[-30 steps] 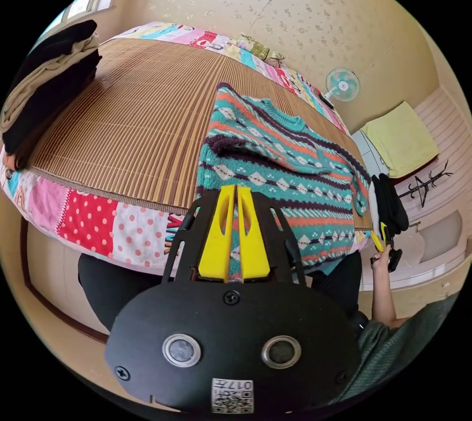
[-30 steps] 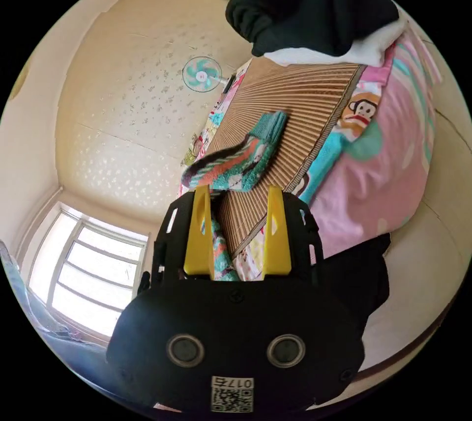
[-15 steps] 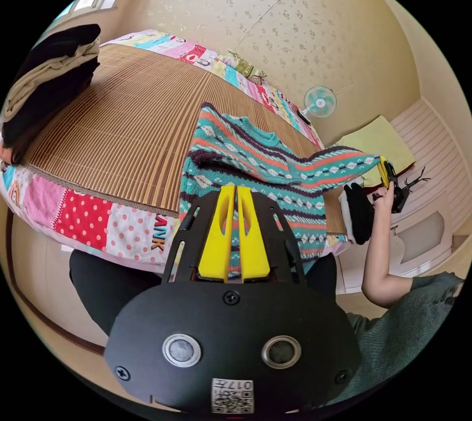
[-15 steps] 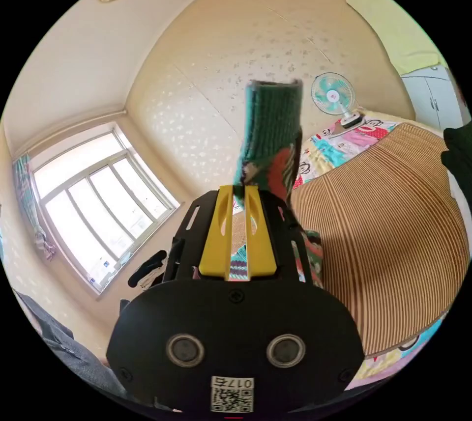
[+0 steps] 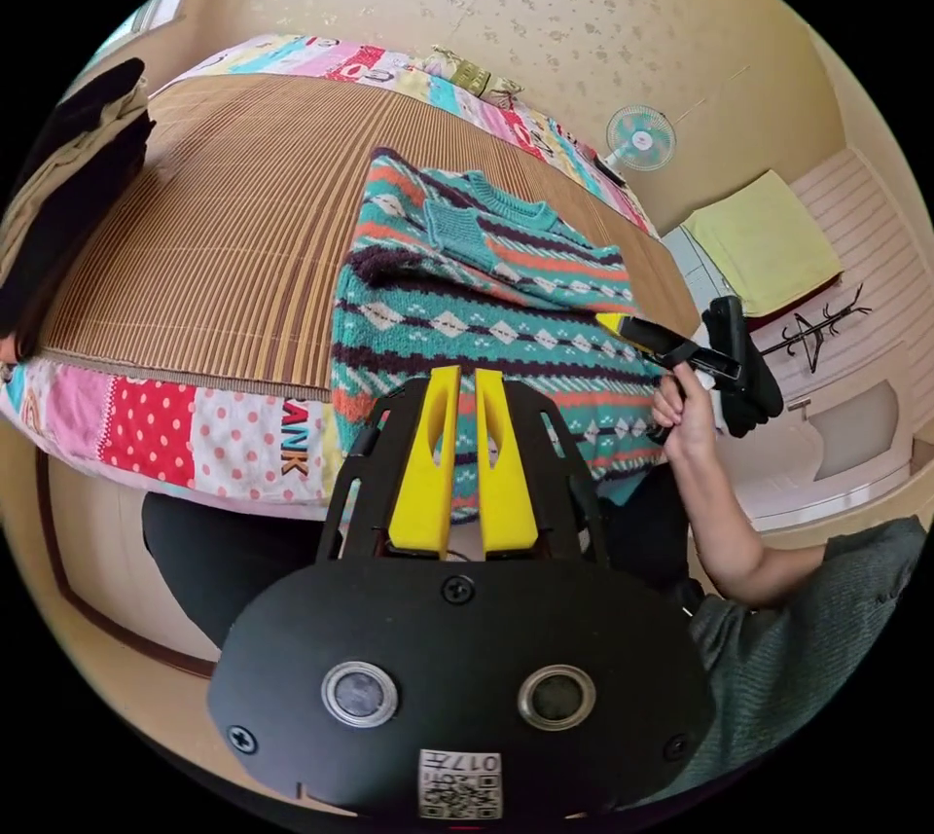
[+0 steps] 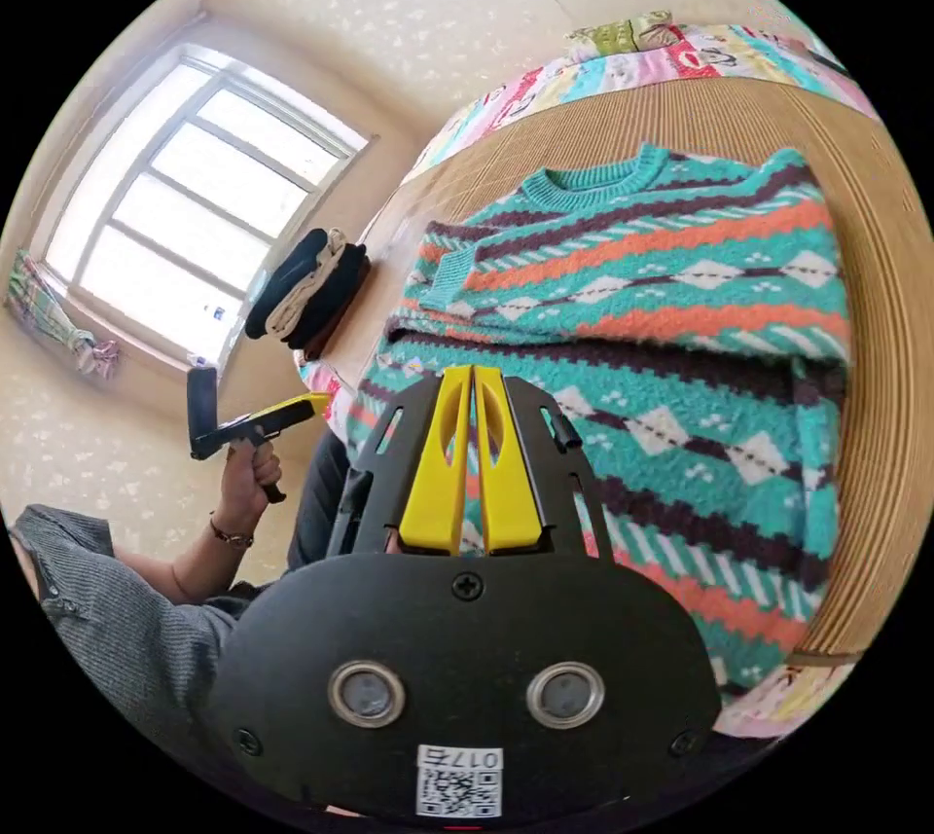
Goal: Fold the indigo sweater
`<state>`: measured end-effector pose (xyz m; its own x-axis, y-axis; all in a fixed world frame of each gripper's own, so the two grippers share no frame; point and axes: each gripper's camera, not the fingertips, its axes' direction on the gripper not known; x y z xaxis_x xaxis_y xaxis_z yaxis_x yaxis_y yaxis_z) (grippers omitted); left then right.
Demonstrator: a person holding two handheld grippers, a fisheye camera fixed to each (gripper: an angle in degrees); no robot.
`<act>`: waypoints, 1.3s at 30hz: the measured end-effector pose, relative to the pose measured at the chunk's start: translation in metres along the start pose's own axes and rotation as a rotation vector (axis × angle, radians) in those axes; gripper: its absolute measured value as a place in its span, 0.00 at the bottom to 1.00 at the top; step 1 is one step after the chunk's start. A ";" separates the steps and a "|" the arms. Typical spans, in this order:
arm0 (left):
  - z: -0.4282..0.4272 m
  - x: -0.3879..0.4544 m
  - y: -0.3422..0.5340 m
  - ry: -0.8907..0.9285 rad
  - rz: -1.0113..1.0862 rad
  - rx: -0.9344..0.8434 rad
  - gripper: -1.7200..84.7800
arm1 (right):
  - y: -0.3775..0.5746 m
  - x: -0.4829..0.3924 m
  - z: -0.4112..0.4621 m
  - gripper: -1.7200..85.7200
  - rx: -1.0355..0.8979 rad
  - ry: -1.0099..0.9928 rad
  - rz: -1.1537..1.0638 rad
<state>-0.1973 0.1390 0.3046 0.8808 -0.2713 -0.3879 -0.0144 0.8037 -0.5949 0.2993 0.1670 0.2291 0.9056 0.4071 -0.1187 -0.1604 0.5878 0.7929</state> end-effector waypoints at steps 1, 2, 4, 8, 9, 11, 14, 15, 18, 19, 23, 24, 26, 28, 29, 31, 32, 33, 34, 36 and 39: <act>0.006 0.002 -0.009 -0.052 0.011 -0.021 0.05 | 0.013 0.004 -0.015 0.03 0.014 0.119 -0.012; 0.011 0.004 -0.014 -0.076 0.020 -0.036 0.05 | 0.026 0.011 -0.024 0.03 0.009 0.241 0.014; 0.046 0.010 -0.037 -0.194 0.064 -0.128 0.02 | 0.042 0.027 -0.023 0.03 -0.062 0.380 0.074; 0.096 0.024 -0.063 -0.388 0.140 -0.175 0.01 | 0.058 0.050 0.017 0.02 -0.209 0.499 0.023; 0.104 0.031 -0.075 -0.442 0.149 -0.185 0.01 | 0.055 0.052 0.019 0.02 -0.207 0.494 0.042; 0.113 0.038 -0.096 -0.507 0.170 -0.193 0.01 | 0.029 0.063 0.027 0.02 -0.211 0.493 0.096; 0.123 0.028 -0.136 -0.503 0.158 -0.127 0.01 | -0.003 0.077 0.038 0.02 -0.116 0.538 0.118; 0.124 0.019 -0.151 -0.470 0.136 -0.094 0.01 | -0.008 0.080 0.040 0.02 -0.088 0.549 0.120; 0.112 -0.016 -0.181 -0.293 0.003 -0.089 0.01 | -0.039 0.097 0.042 0.03 -0.064 0.543 0.169; 0.101 -0.032 -0.187 -0.203 -0.045 -0.114 0.01 | -0.050 0.104 0.037 0.03 -0.093 0.508 0.206; 0.034 -0.060 -0.143 0.051 0.015 0.105 0.01 | -0.053 0.098 -0.011 0.03 -0.210 0.222 0.203; 0.008 -0.068 -0.114 0.068 0.052 0.190 0.02 | -0.045 0.091 -0.024 0.03 -0.175 0.171 0.167; -0.019 -0.085 -0.070 0.025 0.023 0.226 0.04 | -0.005 0.075 -0.069 0.05 -0.095 0.133 0.127; -0.037 -0.112 -0.022 0.002 -0.097 0.168 0.12 | 0.029 0.076 -0.094 0.07 -0.070 0.216 0.200; -0.039 -0.118 -0.012 0.012 -0.123 0.145 0.15 | 0.055 0.082 -0.107 0.11 -0.030 0.243 0.267; -0.042 -0.132 0.020 0.121 -0.172 0.078 0.19 | 0.091 0.092 -0.116 0.21 0.010 0.273 0.371; -0.044 -0.133 0.027 0.156 -0.180 0.079 0.19 | 0.110 0.099 -0.114 0.22 -0.020 0.304 0.435; -0.044 -0.136 0.037 0.225 -0.210 0.062 0.17 | 0.118 0.101 -0.112 0.22 -0.041 0.309 0.453; -0.038 -0.137 0.042 0.288 -0.238 0.007 0.15 | 0.133 0.098 -0.116 0.20 -0.019 0.332 0.449; -0.035 -0.142 0.047 0.332 -0.291 -0.049 0.09 | 0.145 0.090 -0.125 0.13 -0.016 0.342 0.436; -0.055 -0.165 0.045 0.611 -0.266 0.031 0.07 | 0.148 0.093 -0.134 0.07 -0.090 0.211 0.406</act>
<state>-0.3691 0.1905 0.3029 0.4256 -0.7066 -0.5653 0.1879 0.6801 -0.7086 0.3073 0.3854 0.2552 0.6644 0.7446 0.0646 -0.5277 0.4062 0.7460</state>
